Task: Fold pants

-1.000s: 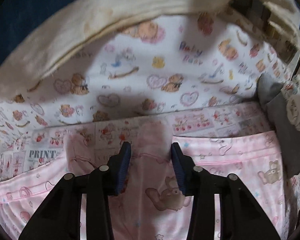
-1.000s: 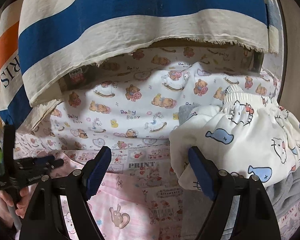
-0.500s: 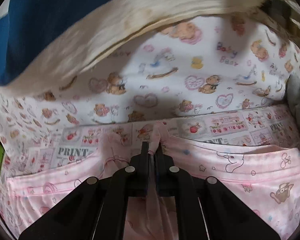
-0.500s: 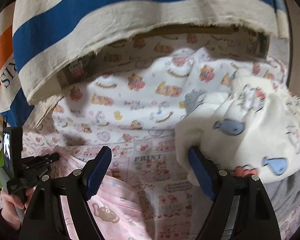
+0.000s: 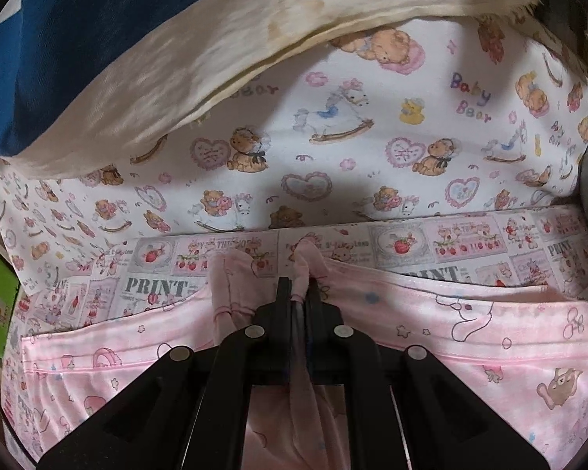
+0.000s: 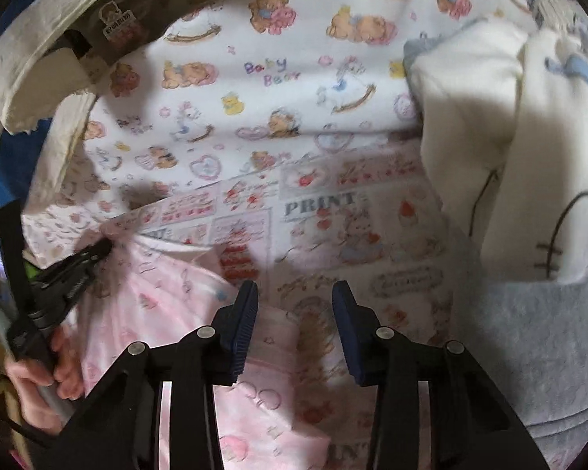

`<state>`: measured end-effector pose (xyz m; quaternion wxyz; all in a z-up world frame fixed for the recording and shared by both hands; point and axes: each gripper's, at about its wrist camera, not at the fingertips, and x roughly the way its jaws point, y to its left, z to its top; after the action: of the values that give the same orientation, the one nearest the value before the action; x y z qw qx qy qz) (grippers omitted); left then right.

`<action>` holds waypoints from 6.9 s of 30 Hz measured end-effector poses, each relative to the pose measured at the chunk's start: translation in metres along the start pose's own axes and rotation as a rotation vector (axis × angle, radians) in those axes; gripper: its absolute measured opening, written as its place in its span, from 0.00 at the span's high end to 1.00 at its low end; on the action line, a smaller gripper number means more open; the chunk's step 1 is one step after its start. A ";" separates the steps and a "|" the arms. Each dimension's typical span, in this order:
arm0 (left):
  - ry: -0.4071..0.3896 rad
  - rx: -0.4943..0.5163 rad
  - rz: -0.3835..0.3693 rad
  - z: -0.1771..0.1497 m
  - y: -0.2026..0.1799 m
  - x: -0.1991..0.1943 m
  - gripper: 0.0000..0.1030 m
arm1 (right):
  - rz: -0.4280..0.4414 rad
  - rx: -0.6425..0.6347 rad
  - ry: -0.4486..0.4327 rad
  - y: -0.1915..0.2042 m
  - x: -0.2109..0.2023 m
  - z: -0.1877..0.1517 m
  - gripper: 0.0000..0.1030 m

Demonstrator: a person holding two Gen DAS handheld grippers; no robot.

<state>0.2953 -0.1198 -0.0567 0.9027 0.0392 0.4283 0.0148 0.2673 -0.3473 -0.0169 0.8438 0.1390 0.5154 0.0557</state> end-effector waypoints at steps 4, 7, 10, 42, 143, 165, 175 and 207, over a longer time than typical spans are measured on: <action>-0.001 0.010 0.009 0.000 0.003 0.002 0.94 | 0.049 0.046 0.102 -0.005 0.003 -0.005 0.59; 0.000 0.009 0.008 0.000 0.004 0.002 0.94 | 0.050 0.019 0.116 0.001 0.002 -0.008 0.59; -0.001 0.012 0.011 0.000 0.004 0.001 0.94 | 0.052 -0.007 0.135 0.011 0.003 -0.012 0.59; -0.042 0.062 -0.269 0.009 -0.003 -0.005 0.91 | -0.407 -0.003 -0.226 -0.016 0.000 0.007 0.97; -0.398 -0.176 0.169 -0.321 0.091 -0.230 0.43 | -0.355 -0.149 -0.640 0.058 -0.133 -0.363 0.45; -0.466 -0.107 0.149 -0.363 0.090 -0.246 0.32 | -0.255 -0.212 -0.651 0.055 -0.146 -0.390 0.41; -0.549 -0.084 0.115 -0.388 0.096 -0.265 0.20 | -0.214 -0.229 -0.656 0.062 -0.152 -0.414 0.41; -0.697 -0.330 0.295 -0.378 0.221 -0.305 0.01 | 0.036 -0.506 -0.743 0.212 -0.137 -0.404 0.00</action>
<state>-0.1889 0.1039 -0.0409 0.9760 -0.0426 0.0788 0.1985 -0.1437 -0.1058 -0.0118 0.9779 -0.0523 0.1452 0.1411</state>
